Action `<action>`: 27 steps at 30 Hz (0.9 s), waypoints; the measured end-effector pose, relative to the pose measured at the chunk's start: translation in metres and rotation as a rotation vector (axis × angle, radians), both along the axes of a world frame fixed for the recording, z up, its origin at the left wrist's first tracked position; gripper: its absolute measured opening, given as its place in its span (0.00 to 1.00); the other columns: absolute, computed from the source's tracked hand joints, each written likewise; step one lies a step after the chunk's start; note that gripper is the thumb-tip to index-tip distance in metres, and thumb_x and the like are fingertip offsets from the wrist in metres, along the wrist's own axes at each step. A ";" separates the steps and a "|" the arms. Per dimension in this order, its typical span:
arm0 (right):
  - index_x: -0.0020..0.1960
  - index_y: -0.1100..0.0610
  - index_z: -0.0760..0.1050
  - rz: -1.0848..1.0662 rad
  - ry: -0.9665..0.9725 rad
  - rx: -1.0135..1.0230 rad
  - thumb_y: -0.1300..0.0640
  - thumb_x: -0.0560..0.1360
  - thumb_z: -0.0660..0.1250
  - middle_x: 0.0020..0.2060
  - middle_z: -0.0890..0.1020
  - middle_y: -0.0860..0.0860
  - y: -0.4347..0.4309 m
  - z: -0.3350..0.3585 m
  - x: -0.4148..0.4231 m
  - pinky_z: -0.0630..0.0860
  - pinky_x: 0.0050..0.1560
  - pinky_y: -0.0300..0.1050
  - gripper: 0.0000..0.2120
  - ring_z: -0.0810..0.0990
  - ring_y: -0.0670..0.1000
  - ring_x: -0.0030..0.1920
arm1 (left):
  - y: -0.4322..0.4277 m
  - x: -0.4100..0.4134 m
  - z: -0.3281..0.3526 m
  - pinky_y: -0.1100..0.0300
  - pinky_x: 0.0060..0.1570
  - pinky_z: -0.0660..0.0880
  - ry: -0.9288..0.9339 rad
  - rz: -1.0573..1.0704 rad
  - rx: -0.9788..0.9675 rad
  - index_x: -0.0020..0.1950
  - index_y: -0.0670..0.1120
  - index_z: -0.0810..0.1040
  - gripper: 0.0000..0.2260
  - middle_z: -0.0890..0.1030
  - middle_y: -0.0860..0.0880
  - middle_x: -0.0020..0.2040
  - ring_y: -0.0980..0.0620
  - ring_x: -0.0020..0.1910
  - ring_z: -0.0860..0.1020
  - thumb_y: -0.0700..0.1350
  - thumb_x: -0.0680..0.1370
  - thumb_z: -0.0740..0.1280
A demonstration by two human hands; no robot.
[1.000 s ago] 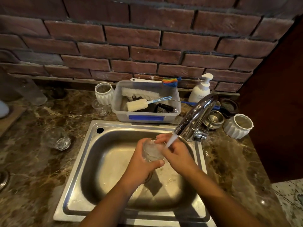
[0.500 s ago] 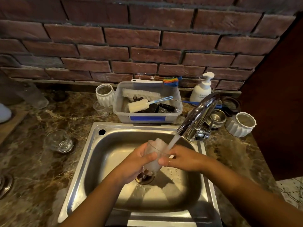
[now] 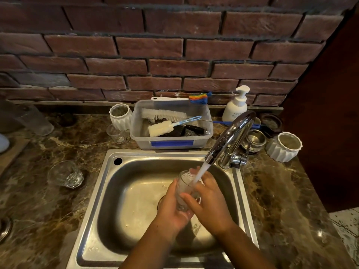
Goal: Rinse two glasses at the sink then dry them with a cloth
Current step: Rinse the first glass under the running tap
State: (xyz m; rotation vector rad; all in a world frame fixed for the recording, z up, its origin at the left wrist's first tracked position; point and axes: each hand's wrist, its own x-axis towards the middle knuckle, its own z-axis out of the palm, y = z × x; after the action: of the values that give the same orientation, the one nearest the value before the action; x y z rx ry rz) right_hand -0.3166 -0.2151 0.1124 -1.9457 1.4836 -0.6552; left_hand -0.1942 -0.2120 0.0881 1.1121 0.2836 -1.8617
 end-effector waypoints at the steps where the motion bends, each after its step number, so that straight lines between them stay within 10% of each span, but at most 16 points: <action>1: 0.62 0.47 0.78 0.046 0.071 -0.045 0.44 0.77 0.65 0.67 0.73 0.44 0.001 0.004 0.000 0.72 0.68 0.43 0.16 0.69 0.42 0.68 | 0.001 0.000 0.000 0.42 0.63 0.77 0.003 0.008 -0.011 0.67 0.43 0.80 0.23 0.83 0.37 0.61 0.38 0.60 0.82 0.56 0.77 0.71; 5: 0.54 0.48 0.80 0.230 0.115 0.061 0.48 0.80 0.62 0.51 0.85 0.45 -0.008 0.022 0.000 0.71 0.67 0.43 0.09 0.77 0.38 0.54 | -0.002 0.001 0.001 0.46 0.52 0.81 -0.203 -0.077 -0.102 0.64 0.44 0.80 0.18 0.84 0.39 0.58 0.41 0.57 0.84 0.56 0.82 0.65; 9: 0.40 0.55 0.81 0.082 -0.272 0.502 0.54 0.80 0.66 0.29 0.81 0.45 -0.024 0.033 -0.001 0.73 0.32 0.37 0.11 0.76 0.39 0.28 | -0.004 0.001 0.007 0.45 0.52 0.80 -0.668 -0.176 -0.436 0.59 0.48 0.78 0.11 0.84 0.40 0.57 0.42 0.54 0.84 0.50 0.85 0.59; 13: 0.46 0.52 0.83 0.246 -0.246 0.315 0.53 0.79 0.64 0.41 0.85 0.48 -0.021 0.021 -0.006 0.80 0.48 0.53 0.10 0.83 0.45 0.43 | -0.012 0.009 0.018 0.53 0.39 0.78 -0.578 -0.184 -0.378 0.58 0.44 0.79 0.13 0.84 0.41 0.50 0.48 0.43 0.84 0.51 0.84 0.59; 18: 0.57 0.46 0.80 0.529 0.278 -0.052 0.47 0.79 0.63 0.54 0.84 0.46 -0.018 0.010 -0.018 0.70 0.60 0.41 0.10 0.79 0.45 0.56 | -0.023 0.025 0.016 0.55 0.32 0.78 -0.155 -0.365 -0.032 0.63 0.40 0.81 0.20 0.84 0.40 0.48 0.44 0.39 0.82 0.53 0.78 0.70; 27: 0.43 0.54 0.83 0.097 -0.210 0.273 0.50 0.76 0.64 0.38 0.86 0.51 -0.005 0.005 0.010 0.80 0.48 0.50 0.12 0.84 0.47 0.41 | -0.006 0.006 -0.004 0.52 0.44 0.75 -0.462 -0.098 -0.321 0.52 0.42 0.80 0.11 0.82 0.35 0.49 0.43 0.45 0.81 0.47 0.83 0.61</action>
State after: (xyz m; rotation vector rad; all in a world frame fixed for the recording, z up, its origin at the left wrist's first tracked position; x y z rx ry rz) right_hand -0.3064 -0.2201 0.1172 -1.6751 1.2692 -0.5624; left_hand -0.1878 -0.2176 0.0843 1.3012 -0.3272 -1.6020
